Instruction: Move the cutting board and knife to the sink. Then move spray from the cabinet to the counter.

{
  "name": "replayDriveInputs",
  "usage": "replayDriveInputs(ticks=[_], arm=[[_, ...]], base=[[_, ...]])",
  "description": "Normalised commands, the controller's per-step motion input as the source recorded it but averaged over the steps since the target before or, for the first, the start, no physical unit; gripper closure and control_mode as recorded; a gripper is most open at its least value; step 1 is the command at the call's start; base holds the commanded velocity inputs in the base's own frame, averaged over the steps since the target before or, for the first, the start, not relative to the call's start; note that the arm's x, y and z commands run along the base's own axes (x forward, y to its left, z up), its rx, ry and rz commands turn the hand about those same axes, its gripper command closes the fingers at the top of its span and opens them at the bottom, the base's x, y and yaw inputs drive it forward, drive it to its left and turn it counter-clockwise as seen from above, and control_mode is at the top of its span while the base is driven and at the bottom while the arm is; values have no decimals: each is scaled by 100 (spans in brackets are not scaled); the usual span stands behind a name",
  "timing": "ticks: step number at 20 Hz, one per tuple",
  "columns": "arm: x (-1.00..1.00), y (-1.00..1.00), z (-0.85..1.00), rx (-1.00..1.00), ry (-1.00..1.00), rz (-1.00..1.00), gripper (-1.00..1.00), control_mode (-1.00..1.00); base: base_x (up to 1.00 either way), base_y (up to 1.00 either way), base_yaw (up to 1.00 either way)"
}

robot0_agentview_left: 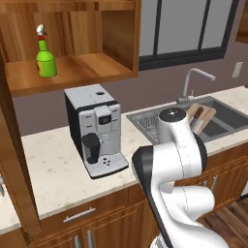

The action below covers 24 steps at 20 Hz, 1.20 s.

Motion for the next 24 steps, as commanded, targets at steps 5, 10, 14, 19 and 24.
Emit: replayDriveInputs(ticks=[5, 10, 14, 19, 24], arm=[[0, 0, 0, 0, 0, 0, -100, 100], [0, 0, 0, 0, 0, 0, -100, 100], [0, 0, 0, 0, 0, 0, -100, 100], [0, 0, 0, 0, 0, 0, -100, 100], [0, 0, 0, 0, 0, 0, -100, 100]], base=[[35, 9, 0], [39, 4, 8], [20, 3, 17], [9, 0, 21], [16, 0, 24]])
